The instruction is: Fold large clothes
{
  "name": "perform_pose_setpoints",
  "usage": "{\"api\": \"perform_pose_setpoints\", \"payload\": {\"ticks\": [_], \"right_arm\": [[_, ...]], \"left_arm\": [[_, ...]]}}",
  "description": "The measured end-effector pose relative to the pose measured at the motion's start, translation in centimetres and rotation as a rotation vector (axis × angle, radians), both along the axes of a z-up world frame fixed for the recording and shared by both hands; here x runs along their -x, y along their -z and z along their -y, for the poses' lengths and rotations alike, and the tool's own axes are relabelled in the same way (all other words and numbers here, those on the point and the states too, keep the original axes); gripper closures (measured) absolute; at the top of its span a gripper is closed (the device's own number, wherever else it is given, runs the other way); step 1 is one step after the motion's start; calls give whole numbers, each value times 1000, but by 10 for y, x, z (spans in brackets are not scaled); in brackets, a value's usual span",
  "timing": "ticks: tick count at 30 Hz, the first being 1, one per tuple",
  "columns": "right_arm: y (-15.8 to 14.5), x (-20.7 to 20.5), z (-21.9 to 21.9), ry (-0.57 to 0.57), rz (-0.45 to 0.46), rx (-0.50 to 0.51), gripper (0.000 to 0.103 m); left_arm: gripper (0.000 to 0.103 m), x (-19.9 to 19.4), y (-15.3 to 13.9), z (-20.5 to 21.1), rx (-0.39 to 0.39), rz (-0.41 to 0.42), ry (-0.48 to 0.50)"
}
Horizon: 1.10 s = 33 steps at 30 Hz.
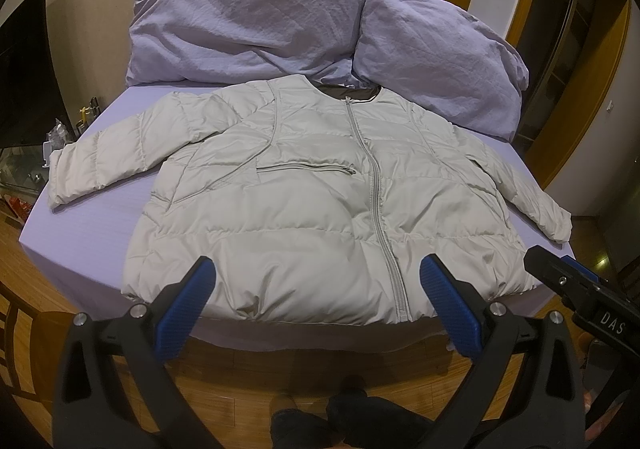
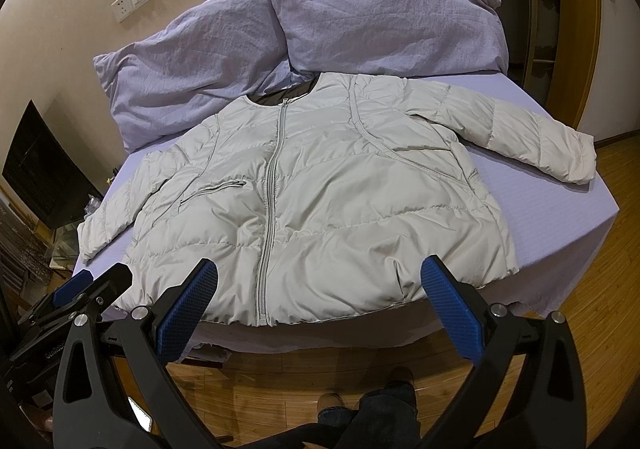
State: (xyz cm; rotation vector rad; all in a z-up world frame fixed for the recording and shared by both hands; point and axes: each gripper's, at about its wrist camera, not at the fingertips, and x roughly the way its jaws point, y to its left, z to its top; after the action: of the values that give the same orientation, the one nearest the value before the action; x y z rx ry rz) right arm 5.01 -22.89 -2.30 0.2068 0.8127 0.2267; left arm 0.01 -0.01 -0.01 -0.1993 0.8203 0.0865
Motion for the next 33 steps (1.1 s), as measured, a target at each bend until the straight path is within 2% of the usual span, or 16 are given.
{"api": "perform_pose_setpoints", "payload": {"ticks": [28,33], "right_arm": [[-2,-2,-1,2,-5,-5,1],[5,-11,9,21,-11,-17,1]], "left_arm": [[2,0,0,-1,-1,-5,-4],[2,-10,5,-7,-9,-13,-17]]}}
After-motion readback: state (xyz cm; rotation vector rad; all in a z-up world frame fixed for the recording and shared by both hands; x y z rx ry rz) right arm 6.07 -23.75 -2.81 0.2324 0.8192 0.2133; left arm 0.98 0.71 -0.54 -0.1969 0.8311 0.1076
